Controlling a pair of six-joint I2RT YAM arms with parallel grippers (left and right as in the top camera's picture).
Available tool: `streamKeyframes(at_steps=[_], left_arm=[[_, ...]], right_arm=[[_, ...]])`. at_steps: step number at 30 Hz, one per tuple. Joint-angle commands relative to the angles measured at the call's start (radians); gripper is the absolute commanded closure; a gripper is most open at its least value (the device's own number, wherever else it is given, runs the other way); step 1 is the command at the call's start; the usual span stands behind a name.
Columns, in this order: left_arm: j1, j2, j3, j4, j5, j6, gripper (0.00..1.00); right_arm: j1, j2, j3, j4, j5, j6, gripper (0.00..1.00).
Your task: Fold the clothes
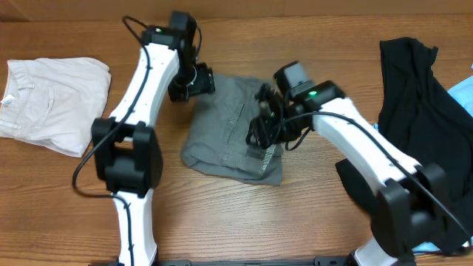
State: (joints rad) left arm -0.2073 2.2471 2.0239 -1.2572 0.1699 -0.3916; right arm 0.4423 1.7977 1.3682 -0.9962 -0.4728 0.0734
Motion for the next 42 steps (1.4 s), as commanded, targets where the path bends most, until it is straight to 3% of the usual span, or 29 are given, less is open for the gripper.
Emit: streamKeyframes(at_steps=[1, 7, 14, 26, 31, 33, 34, 36, 40, 42], left_arm=[[-0.005, 0.083, 0.008, -0.044, -0.013, 0.023, 0.27], [-0.008, 0.197, 0.008, -0.2, -0.013, 0.052, 0.2], [-0.016, 0.264, 0.007, -0.371, -0.016, 0.071, 0.27], [-0.054, 0.185, 0.007, -0.416, -0.029, 0.013, 0.28], [-0.06, -0.031, 0.007, -0.258, -0.051, -0.013, 0.19], [-0.056, -0.095, 0.007, -0.148, -0.059, -0.012, 0.01], [-0.055, -0.115, 0.007, -0.09, -0.072, -0.012, 0.0], [-0.054, -0.137, 0.007, 0.03, -0.113, -0.005, 0.02], [-0.054, -0.117, 0.007, 0.223, -0.123, 0.06, 0.24], [-0.054, -0.087, 0.007, 0.255, -0.117, 0.063, 0.27]], right_arm=[[0.0, 0.061, -0.054, -0.007, -0.027, -0.019, 0.36], [0.0, 0.099, -0.14, 0.007, 0.048, -0.018, 0.32], [-0.002, 0.142, -0.167, 0.022, 0.358, 0.082, 0.28], [-0.162, 0.172, -0.137, 0.127, 0.649, 0.19, 0.26], [-0.245, 0.134, -0.032, 0.047, 0.649, 0.209, 0.26], [-0.255, 0.099, 0.002, 0.029, 0.636, 0.229, 0.25], [-0.257, 0.08, 0.017, 0.023, 0.621, 0.228, 0.23], [-0.257, 0.039, 0.047, 0.005, 0.574, 0.227, 0.21], [-0.249, -0.032, 0.071, -0.048, 0.431, 0.227, 0.2], [-0.247, -0.048, 0.071, -0.081, 0.307, 0.227, 0.2]])
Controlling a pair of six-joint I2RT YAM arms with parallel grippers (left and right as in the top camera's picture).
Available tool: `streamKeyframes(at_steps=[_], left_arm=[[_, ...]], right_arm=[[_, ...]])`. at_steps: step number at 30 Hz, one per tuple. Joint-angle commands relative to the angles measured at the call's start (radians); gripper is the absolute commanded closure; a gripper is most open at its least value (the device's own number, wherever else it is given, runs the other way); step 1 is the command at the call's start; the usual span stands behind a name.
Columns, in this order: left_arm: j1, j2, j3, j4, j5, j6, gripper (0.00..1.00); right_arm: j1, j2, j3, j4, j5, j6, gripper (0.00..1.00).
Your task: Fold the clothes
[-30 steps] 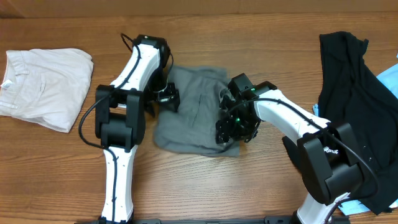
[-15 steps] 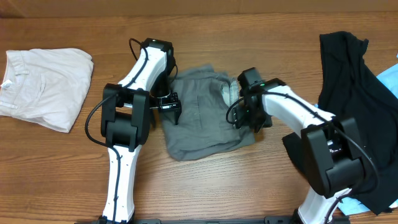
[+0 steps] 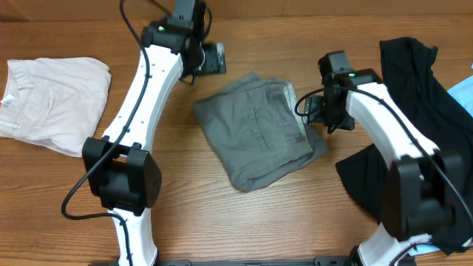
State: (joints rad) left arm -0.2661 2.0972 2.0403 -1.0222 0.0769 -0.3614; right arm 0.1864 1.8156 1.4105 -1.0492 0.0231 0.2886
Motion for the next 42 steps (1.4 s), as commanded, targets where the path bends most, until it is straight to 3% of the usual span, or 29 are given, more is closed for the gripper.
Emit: streamKeyframes(at_steps=[1, 4, 8, 13, 16, 19, 24, 31, 34, 36, 37, 38, 42], left_arm=[[0.005, 0.08, -0.009, 0.026, -0.018, 0.034, 0.29], [0.003, 0.146, -0.009, 0.014, 0.0, 0.038, 0.35], [0.003, 0.234, -0.009, -0.037, 0.055, 0.05, 0.44], [0.004, 0.32, -0.009, -0.166, 0.093, 0.051, 0.56], [0.004, 0.346, -0.009, -0.298, 0.092, 0.052, 0.62], [0.004, 0.348, -0.009, -0.409, 0.098, 0.051, 0.63], [0.004, 0.348, -0.009, -0.576, 0.1, 0.052, 0.66], [0.004, 0.272, -0.008, -0.553, 0.101, 0.052, 0.64], [0.003, 0.181, -0.008, -0.476, 0.136, 0.066, 0.51], [0.003, 0.121, -0.008, -0.411, 0.208, 0.089, 0.27], [0.002, 0.087, -0.008, -0.369, 0.267, 0.099, 0.09], [-0.003, 0.048, -0.008, -0.303, 0.335, 0.116, 0.0], [-0.024, 0.042, -0.008, -0.237, 0.339, 0.122, 0.0]], right_arm=[[0.01, -0.066, 0.029, -0.045, -0.249, 0.011, 0.21], [0.01, -0.063, 0.011, -0.087, -0.396, -0.008, 0.23], [0.017, -0.057, -0.045, -0.086, -0.474, -0.061, 0.32], [0.041, -0.029, -0.139, -0.051, -0.478, -0.092, 0.35], [0.056, -0.015, -0.252, 0.068, -0.471, -0.103, 0.34], [0.055, -0.014, -0.324, 0.166, -0.397, -0.101, 0.35], [0.019, -0.014, -0.362, 0.313, -0.088, -0.048, 0.35], [-0.007, -0.014, -0.354, 0.437, -0.069, -0.054, 0.34], [-0.005, -0.014, -0.354, 0.437, -0.069, -0.057, 0.33], [-0.005, -0.014, -0.354, 0.437, -0.069, -0.056, 0.33], [-0.005, -0.014, -0.354, 0.437, -0.069, -0.056, 0.33], [-0.005, -0.014, -0.354, 0.437, -0.069, -0.056, 0.32], [-0.005, -0.014, -0.354, 0.435, -0.069, -0.056, 0.28]])
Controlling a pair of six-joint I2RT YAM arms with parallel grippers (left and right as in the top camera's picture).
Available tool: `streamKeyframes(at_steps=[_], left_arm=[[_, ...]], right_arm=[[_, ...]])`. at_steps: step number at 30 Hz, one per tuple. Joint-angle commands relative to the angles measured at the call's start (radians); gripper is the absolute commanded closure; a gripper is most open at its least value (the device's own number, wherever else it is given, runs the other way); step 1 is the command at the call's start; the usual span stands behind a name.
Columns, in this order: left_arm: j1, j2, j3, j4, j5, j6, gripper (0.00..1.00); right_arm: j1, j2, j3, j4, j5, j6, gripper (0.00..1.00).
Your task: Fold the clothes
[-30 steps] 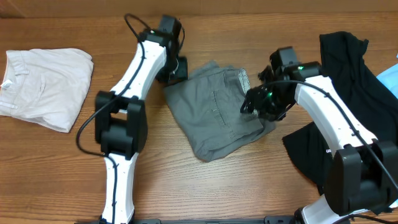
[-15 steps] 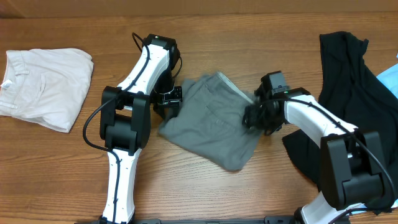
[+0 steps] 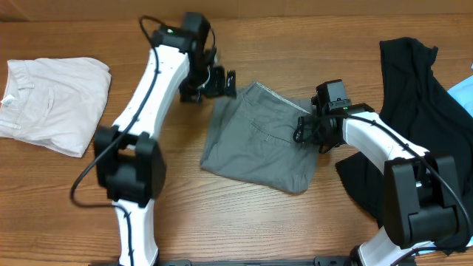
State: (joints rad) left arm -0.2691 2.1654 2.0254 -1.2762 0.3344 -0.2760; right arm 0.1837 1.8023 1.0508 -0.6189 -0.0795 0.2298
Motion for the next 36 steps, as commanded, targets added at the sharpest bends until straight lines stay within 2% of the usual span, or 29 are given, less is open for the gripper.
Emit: streamKeyframes(at_steps=[1, 9, 15, 23, 26, 28, 32, 33, 36], left_arm=[[-0.027, -0.019, 0.006, 0.018, 0.081, 0.037, 0.0], [-0.085, 0.133, 0.006, -0.002, -0.017, 0.027, 0.0], [-0.09, 0.233, 0.006, -0.06, -0.219, -0.153, 0.0], [-0.1, 0.302, 0.006, -0.005, -0.182, -0.157, 0.0], [-0.116, 0.361, 0.006, 0.033, -0.035, -0.078, 0.02], [-0.121, 0.373, 0.006, 0.039, 0.01, -0.045, 0.11], [-0.124, 0.372, 0.007, 0.053, 0.061, 0.036, 0.48], [-0.124, 0.372, 0.008, 0.058, 0.081, 0.058, 0.62], [-0.122, 0.371, 0.014, 0.063, 0.128, 0.12, 0.73]], right_arm=[[-0.003, -0.001, 0.006, 0.003, 0.033, 0.003, 0.27], [-0.003, -0.001, 0.006, 0.0, 0.008, 0.002, 0.2], [-0.003, -0.001, 0.006, -0.006, 0.008, 0.002, 0.19], [-0.003, -0.001, 0.006, -0.007, 0.007, 0.003, 0.18], [-0.003, -0.001, 0.006, -0.014, 0.008, 0.002, 0.18], [-0.003, -0.001, 0.006, -0.015, 0.008, 0.003, 0.18], [-0.003, -0.001, 0.006, -0.015, 0.008, 0.003, 0.18], [-0.003, -0.001, 0.006, -0.015, 0.008, 0.003, 0.17], [-0.003, -0.001, 0.011, -0.023, 0.008, 0.003, 0.14]])
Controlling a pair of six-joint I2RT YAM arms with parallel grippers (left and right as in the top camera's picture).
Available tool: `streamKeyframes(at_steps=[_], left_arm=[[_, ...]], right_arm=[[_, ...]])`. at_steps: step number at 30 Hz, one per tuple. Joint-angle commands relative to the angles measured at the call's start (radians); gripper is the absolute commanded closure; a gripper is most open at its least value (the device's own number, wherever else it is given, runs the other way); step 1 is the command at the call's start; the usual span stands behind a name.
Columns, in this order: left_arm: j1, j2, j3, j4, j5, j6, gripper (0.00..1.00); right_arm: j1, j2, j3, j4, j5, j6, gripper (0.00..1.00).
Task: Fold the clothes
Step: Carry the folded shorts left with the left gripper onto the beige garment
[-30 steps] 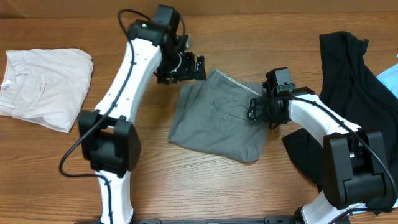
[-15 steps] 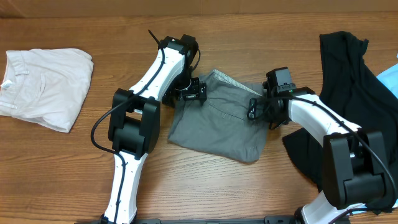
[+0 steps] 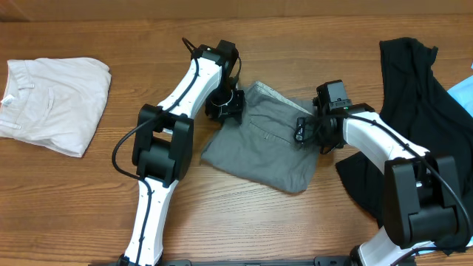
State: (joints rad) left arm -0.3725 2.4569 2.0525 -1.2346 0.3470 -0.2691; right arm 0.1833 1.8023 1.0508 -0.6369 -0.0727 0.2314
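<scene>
A grey garment [image 3: 262,148], folded into a rough rectangle, lies tilted at the middle of the table. My left gripper [image 3: 228,109] is down at its upper left corner, and the dark fingers hide whether they are closed on cloth. At the garment's right edge my right gripper [image 3: 305,131] is low on the cloth and looks shut on the edge. A folded white garment [image 3: 52,103] rests at the far left. A black garment [image 3: 414,103] lies loose at the right.
A light blue cloth [image 3: 463,92] peeks out at the right edge behind the black garment. Bare wood table [image 3: 222,222] shows in front of the grey garment and between it and the white one. My left arm reaches across from the front.
My left gripper was just above and left of the grey garment; now it sits lower, on the garment's upper left corner. The right gripper and the garment have hardly shifted.
Both grippers were first on the grey garment, which lay left of centre. Then the left was lifted away at the back and the right was at the garment's right edge. The garment then lay further right and turned. Now the left gripper is back at its corner.
</scene>
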Motion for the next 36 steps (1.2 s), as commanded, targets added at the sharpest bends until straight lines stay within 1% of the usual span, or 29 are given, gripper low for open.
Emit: streamKeyframes(at_steps=[1, 2, 3, 4, 9, 13, 16, 18, 21, 23, 27, 28, 33, 35, 36], left_arm=[[-0.019, 0.079, -0.012, 0.026, 0.122, 0.129, 0.77], [-0.019, 0.078, -0.012, 0.029, 0.122, 0.142, 0.82], [-0.018, 0.075, -0.01, 0.032, 0.12, 0.154, 0.91], [-0.015, 0.071, -0.009, 0.034, 0.116, 0.162, 0.96], [0.033, 0.003, -0.006, 0.069, 0.047, 0.164, 0.96], [0.129, -0.109, -0.006, 0.073, 0.002, 0.141, 0.96], [0.228, -0.2, -0.006, 0.069, -0.026, 0.127, 0.96], [0.307, -0.261, -0.006, 0.066, -0.069, 0.127, 0.96], [0.42, -0.325, -0.006, 0.072, -0.146, 0.136, 0.96], [0.491, -0.351, -0.006, 0.082, -0.158, 0.152, 0.96], [0.631, -0.38, -0.006, 0.106, -0.16, 0.158, 0.96], [0.688, -0.385, -0.006, 0.11, -0.159, 0.158, 0.96], [0.846, -0.384, -0.007, 0.111, -0.167, 0.157, 0.94], [0.899, -0.384, -0.007, 0.13, -0.166, 0.153, 0.93], [0.917, -0.384, -0.007, 0.139, -0.166, 0.153, 0.88]], right_arm=[[-0.004, -0.001, 0.018, -0.018, 0.002, 0.001, 0.14], [-0.006, -0.002, 0.032, -0.039, 0.006, 0.001, 0.14], [-0.01, -0.004, 0.048, -0.061, 0.01, 0.001, 0.13], [-0.016, -0.009, 0.069, -0.091, 0.02, 0.002, 0.13], [-0.052, -0.062, 0.175, -0.219, 0.084, 0.009, 0.13], [-0.087, -0.119, 0.226, -0.268, 0.098, 0.008, 0.09], [-0.104, -0.154, 0.228, -0.272, 0.098, 0.004, 0.07], [-0.108, -0.163, 0.228, -0.28, 0.098, 0.004, 0.07], [-0.108, -0.163, 0.228, -0.291, 0.098, 0.005, 0.07], [-0.108, -0.163, 0.228, -0.293, 0.098, 0.004, 0.07], [-0.108, -0.163, 0.228, -0.293, 0.098, 0.005, 0.07], [-0.108, -0.163, 0.228, -0.293, 0.098, 0.005, 0.06], [-0.108, -0.163, 0.228, -0.293, 0.097, 0.005, 0.07], [-0.108, -0.163, 0.228, -0.294, 0.097, 0.005, 0.06], [-0.108, -0.163, 0.228, -0.294, 0.097, 0.005, 0.06]])
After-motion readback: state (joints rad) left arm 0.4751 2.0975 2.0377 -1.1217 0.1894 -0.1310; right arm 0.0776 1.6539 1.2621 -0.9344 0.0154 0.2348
